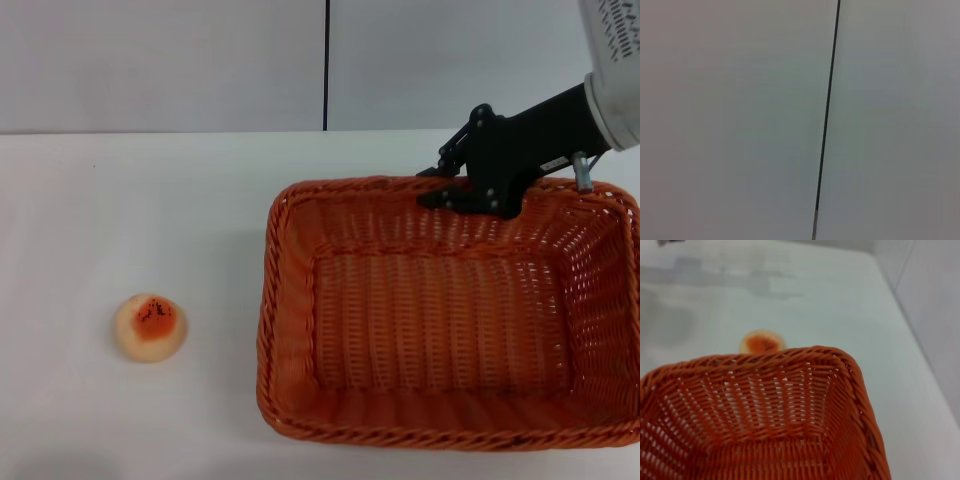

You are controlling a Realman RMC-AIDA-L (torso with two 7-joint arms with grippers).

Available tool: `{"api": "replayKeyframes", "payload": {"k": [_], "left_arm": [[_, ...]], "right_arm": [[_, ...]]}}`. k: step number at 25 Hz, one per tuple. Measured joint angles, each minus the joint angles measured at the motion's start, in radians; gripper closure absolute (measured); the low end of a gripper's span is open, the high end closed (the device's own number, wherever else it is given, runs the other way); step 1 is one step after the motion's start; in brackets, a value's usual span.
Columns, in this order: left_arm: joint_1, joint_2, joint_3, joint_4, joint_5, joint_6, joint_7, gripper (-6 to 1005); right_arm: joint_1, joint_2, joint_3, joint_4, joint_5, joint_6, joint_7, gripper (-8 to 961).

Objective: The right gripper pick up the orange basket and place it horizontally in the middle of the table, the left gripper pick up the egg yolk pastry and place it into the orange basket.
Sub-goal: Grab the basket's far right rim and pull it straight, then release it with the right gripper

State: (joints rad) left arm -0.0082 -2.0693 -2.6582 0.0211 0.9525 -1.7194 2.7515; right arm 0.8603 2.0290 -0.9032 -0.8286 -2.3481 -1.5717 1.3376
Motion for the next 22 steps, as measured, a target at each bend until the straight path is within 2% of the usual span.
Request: {"api": "replayKeyframes", "payload": {"k": [11,19,22], "left_arm": [[0.001,0.000,0.000,0.007,0.000,0.000,0.001,320],[0.000,0.000,0.002,0.006,0.000,0.005,0.000,327],[-0.001,0.000,0.004,0.006,0.000,0.010,0.000,330]], "right_arm": [[-0.044,0.038,-0.022,-0.013,0.007,0.102,-0.003,745],[-0.063,0.045,-0.054,-0.015,0.053,0.142,-0.017,735],[-0.066,0.045,-0.075,-0.017,0.057,0.143,-0.017,621]]}}
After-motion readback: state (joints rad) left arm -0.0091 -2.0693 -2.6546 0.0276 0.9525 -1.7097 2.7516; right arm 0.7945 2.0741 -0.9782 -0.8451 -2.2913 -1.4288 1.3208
